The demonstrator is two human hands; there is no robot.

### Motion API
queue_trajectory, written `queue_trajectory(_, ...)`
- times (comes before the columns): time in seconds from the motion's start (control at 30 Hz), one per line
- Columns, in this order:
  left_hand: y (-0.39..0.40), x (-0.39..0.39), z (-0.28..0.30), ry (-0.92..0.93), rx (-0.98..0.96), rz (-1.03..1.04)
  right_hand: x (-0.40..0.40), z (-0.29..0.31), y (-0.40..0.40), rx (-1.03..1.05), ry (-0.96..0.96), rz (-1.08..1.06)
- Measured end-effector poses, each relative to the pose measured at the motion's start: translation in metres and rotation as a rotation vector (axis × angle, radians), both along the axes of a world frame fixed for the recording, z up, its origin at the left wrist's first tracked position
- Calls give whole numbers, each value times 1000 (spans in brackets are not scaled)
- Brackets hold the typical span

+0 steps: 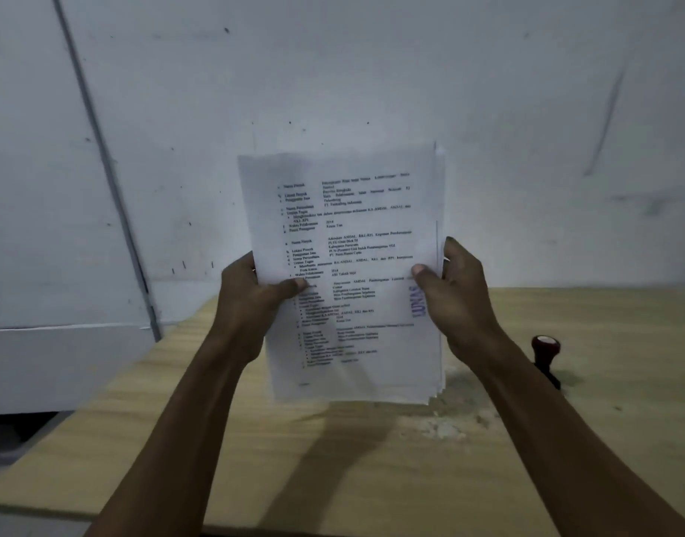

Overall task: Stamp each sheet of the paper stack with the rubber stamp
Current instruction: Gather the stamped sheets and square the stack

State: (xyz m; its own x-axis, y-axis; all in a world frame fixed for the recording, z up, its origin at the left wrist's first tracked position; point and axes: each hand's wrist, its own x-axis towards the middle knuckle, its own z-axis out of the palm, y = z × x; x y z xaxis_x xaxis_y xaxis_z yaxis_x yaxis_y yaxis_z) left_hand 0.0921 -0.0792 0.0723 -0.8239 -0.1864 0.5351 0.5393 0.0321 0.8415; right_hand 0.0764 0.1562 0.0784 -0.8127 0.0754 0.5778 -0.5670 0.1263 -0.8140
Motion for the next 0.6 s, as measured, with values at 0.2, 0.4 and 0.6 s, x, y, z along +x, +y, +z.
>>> queue_trajectory(0.2,17,1,-11,-39,-6,32,0,-21,12,-85,-74,18)
queue_trajectory(0.4,21,-2,-6,-41,11,19,-4,-26,17,-179,-105,78)
queue_trajectory(0.6,15,-8,-10,-76,72,-71,-9,-30,19,-200,-112,152)
